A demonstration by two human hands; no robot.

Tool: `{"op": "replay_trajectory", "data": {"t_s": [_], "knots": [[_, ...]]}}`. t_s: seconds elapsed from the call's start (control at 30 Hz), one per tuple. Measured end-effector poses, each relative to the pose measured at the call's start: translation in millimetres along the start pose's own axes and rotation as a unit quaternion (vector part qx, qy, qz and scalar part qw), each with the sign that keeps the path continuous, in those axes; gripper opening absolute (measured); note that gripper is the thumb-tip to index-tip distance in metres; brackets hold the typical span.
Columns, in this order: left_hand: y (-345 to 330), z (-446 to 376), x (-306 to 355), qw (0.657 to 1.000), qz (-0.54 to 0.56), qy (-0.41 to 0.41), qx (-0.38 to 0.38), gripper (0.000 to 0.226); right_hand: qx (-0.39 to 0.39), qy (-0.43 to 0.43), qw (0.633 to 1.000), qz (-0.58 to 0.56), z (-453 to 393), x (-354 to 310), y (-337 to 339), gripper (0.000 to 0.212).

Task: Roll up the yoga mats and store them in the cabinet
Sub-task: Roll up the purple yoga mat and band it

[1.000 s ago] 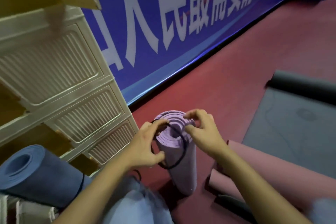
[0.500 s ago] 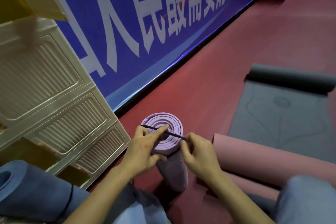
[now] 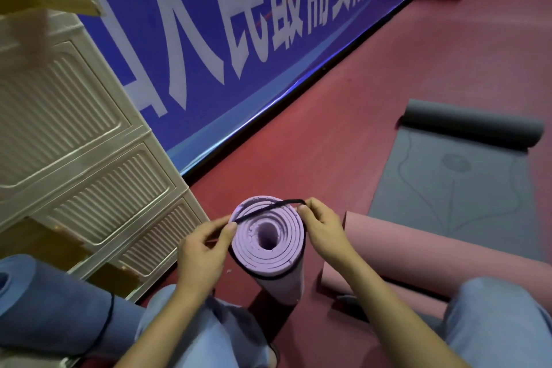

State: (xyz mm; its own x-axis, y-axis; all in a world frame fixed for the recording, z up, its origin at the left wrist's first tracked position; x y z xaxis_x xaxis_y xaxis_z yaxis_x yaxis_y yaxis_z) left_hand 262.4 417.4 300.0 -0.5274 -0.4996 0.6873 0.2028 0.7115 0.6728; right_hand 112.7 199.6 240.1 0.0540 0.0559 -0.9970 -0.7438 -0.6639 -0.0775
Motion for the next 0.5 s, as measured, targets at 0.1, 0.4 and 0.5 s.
{"op": "replay_trajectory", "data": {"t_s": [0.1, 0.4, 0.5], "knots": [[2.1, 11.0, 25.2, 0.967, -0.194, -0.151, 0.065, 0.024, 0.006, -0.002, 1.0, 0.007, -2.3, -3.4, -6.5, 0.037], [-48.0, 5.0, -43.5, 0.952, 0.154, 0.233, -0.12, 0.039, 0.014, -0.109, 0.993, -0.048, -20.5, 10.5, -8.3, 0.035], [-89.9, 29.1, -59.0, 0.878, 0.25, 0.355, -0.2, 0.031, 0.023, -0.251, 0.964, -0.089, -18.6, 59.5, -10.7, 0.046]]}}
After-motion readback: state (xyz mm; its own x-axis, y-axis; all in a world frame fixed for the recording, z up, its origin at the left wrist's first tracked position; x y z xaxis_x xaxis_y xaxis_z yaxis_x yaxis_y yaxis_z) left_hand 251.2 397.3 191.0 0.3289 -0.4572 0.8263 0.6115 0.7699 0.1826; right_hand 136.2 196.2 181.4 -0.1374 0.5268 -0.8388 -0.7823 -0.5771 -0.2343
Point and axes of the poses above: each hand's wrist, its own z-axis away from the middle knuckle, its own y-axis out of the back of the hand, x = y × z, the point moved 9 cm from there along -z, towards the middle knuckle, and after that the axes turned 15 degrees about -z, right-handed, at the moved point
